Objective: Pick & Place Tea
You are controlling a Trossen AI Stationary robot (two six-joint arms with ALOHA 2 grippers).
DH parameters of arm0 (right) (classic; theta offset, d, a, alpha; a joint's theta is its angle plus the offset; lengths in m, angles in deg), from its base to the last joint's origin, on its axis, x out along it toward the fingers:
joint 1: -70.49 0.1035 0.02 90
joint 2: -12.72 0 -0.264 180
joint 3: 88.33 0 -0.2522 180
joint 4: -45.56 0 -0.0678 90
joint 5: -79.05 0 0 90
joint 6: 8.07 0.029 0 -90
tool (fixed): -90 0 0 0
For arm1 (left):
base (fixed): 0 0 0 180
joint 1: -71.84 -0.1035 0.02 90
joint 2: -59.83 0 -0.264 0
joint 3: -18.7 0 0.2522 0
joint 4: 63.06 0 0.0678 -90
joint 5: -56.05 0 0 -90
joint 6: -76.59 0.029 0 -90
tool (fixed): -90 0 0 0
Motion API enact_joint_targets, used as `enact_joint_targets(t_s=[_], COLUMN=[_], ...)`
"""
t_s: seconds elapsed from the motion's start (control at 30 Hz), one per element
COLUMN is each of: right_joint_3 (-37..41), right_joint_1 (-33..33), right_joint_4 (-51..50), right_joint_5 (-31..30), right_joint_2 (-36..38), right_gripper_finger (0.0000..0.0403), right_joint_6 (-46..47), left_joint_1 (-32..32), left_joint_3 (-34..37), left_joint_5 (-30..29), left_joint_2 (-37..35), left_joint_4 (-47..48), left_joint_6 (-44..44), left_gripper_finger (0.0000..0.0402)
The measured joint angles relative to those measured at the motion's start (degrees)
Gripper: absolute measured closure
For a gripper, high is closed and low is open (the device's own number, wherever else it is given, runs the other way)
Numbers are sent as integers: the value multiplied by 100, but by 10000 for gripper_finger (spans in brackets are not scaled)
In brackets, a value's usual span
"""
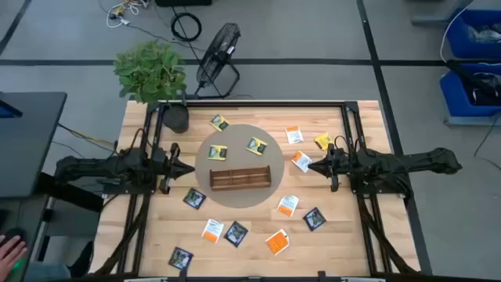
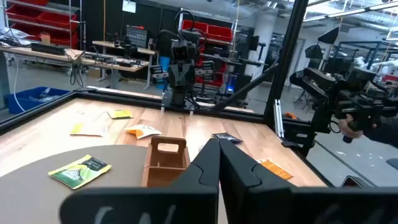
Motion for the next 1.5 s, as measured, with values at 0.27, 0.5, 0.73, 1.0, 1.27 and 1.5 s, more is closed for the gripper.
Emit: enact_joint_targets(t_s=[0.27, 0.5, 0.73, 1.0, 1.27, 1.5], right_joint_3=[0, 0, -1, -667, -1086, -2381], right_joint_1=[0, 0, 0, -1, -4, -7], right_joint_4=[0, 0, 0, -1458, -1427, -2510], right_joint_5=[0, -44, -45, -789, -1095, -1760], right_joint_2=[-2, -80, -149, -158, -228, -827], right_gripper_finger=[380, 320, 227, 189, 190, 191], right_joint_6=[6, -184, -127, 184, 483, 776], left_joint_1=[-1, -2, -2, -2, -2, -3], left_joint_3=[0, 0, 0, 0, 0, 2], left_joint_5=[0, 0, 0, -206, -236, -265], left_joint_2=[0, 0, 0, -2, -2, -2], left_joint_4=[13, 17, 17, 17, 85, 354], left_joint_6=[-11, -190, -157, 160, 118, 133], left_gripper_finger=[399, 399, 399, 399, 399, 399])
